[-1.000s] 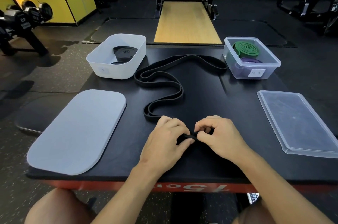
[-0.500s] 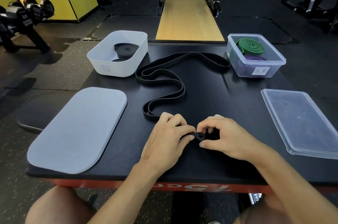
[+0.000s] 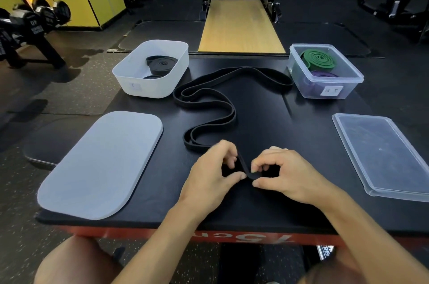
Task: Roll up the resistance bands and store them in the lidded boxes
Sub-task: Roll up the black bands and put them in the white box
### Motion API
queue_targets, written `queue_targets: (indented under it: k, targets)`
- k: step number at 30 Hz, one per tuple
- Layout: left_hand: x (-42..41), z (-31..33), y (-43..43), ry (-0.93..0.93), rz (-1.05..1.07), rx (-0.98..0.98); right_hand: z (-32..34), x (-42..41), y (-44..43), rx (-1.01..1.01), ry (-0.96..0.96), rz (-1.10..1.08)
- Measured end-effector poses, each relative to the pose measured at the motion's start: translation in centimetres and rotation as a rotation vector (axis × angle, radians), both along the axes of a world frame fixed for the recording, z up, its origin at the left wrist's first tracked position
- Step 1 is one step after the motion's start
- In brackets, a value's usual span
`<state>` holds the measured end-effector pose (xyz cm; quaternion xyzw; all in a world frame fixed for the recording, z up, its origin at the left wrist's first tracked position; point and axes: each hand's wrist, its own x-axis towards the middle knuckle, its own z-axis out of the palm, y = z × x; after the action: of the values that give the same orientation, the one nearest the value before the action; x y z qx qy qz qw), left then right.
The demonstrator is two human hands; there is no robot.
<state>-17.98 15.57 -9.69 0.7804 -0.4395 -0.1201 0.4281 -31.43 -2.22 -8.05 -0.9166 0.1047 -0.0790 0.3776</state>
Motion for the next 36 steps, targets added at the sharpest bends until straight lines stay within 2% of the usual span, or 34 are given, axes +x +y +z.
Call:
queue_targets:
  k: [4, 8, 14, 18, 23, 28, 32, 36]
  targets:
    - [0.1, -0.3, 0.1, -0.058, -0.062, -0.038, -0.1, -0.4, 0.4, 0.003, -0.025, -0.029]
    - [0.3, -0.3, 0.2, -0.016, -0.079, -0.078, -0.2, -0.6, 0.5, 0.001, -0.031, -0.054]
    - [0.5, 0.3, 0.1, 0.127, -0.043, -0.026, -0.3, -0.6, 0.9, -0.022, -0.057, -0.044]
    - [0.5, 0.5, -0.1, 0.171, -0.026, 0.007, -0.3, -0.6, 1.5, 0.078, -0.047, -0.076]
    - [0.8, 0.4, -0.3, 0.13, -0.07, 0.026, -0.5, -0.4, 1.7, 0.084, -0.055, -0.131]
    - [0.7, -0.1, -0.1, -0.031, -0.133, -0.003, -1.0, -0.2, 1.1, -0.024, -0.064, -0.181]
    - [0.6, -0.3, 0.1, -0.121, -0.159, 0.006, -1.2, 0.0, 0.3, -0.095, -0.022, -0.001]
    - [0.7, -0.3, 0.3, -0.118, -0.158, -0.033, -0.8, 0.0, -0.2, -0.165, 0.008, -0.019]
